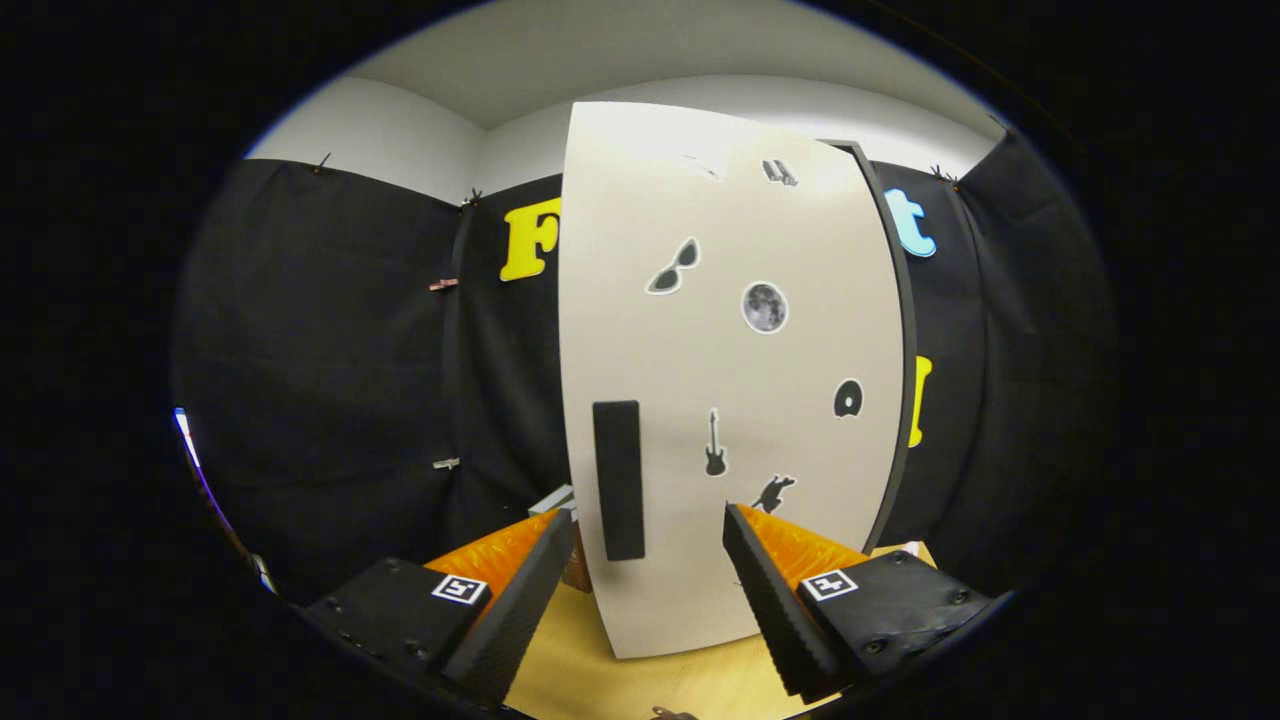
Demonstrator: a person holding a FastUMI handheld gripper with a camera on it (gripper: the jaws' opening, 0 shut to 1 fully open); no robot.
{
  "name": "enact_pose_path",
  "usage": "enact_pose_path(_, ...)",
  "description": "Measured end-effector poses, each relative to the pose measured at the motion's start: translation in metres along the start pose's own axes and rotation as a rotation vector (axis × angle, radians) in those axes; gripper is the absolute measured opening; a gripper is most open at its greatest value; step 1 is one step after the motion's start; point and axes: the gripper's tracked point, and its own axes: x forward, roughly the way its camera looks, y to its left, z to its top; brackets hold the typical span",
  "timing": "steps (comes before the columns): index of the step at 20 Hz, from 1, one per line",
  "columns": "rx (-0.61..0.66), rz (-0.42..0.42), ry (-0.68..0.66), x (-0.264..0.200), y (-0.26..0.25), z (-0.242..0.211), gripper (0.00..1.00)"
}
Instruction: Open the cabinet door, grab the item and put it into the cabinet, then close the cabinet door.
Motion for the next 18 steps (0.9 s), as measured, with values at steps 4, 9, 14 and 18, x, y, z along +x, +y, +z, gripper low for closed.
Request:
enact_pose_path(4,-0.115,-0.16,0.001,0.009,-0.018,0.0,0.98)
enact_pose_path(9,-0.094,-0.164,-0.05,0.006,-0.01,0.017,0.98)
enact_pose_path(14,-0.048,-0.205,-0.066,-0.003,-0.027,0.029,0.98)
enact_pose_path(18,-0.052,-0.208,-0.062,-0.006,-0.029,0.03,0.98)
